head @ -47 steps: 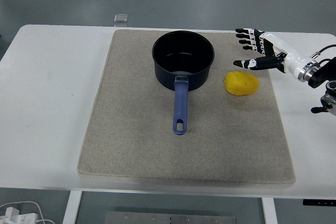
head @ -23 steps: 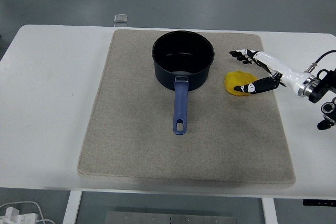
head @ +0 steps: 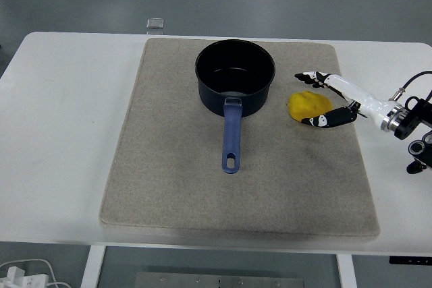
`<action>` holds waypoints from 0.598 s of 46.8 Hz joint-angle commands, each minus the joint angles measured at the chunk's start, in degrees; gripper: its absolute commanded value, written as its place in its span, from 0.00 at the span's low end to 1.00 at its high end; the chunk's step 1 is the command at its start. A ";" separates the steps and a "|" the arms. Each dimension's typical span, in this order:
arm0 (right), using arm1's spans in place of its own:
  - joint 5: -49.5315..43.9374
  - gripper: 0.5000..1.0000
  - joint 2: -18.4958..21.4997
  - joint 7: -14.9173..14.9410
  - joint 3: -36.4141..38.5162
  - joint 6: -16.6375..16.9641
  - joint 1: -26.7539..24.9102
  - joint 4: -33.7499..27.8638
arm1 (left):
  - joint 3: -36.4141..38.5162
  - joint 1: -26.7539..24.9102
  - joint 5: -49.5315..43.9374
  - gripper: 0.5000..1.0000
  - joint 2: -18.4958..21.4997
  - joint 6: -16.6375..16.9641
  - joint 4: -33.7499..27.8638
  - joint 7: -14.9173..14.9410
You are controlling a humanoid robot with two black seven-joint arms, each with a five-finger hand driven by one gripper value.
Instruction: Put the potato in the blue pot
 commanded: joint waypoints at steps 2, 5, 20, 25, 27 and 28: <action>0.26 0.83 0.02 0.26 0.08 0.01 -0.01 -0.07 | 0.00 0.00 0.00 1.00 0.00 0.09 0.03 0.00; 0.35 0.83 0.02 0.26 -0.01 0.01 0.08 -0.24 | 0.00 0.09 0.00 1.00 0.00 0.00 0.03 0.00; 0.70 0.79 0.28 2.37 -0.01 0.01 -0.01 -1.92 | 0.00 0.00 0.00 1.00 0.00 0.00 0.12 0.00; 0.70 0.78 0.28 2.45 0.08 -0.08 -0.10 -2.00 | 0.00 0.00 0.00 1.00 0.00 0.00 0.12 0.00; 0.70 0.76 0.28 2.54 0.17 -0.08 -0.36 -2.00 | 0.00 0.00 0.00 1.00 0.00 0.00 0.12 0.00; 0.70 0.76 0.28 2.63 0.17 -0.26 -0.36 -2.00 | 0.00 0.00 0.00 1.00 0.00 0.00 0.12 0.00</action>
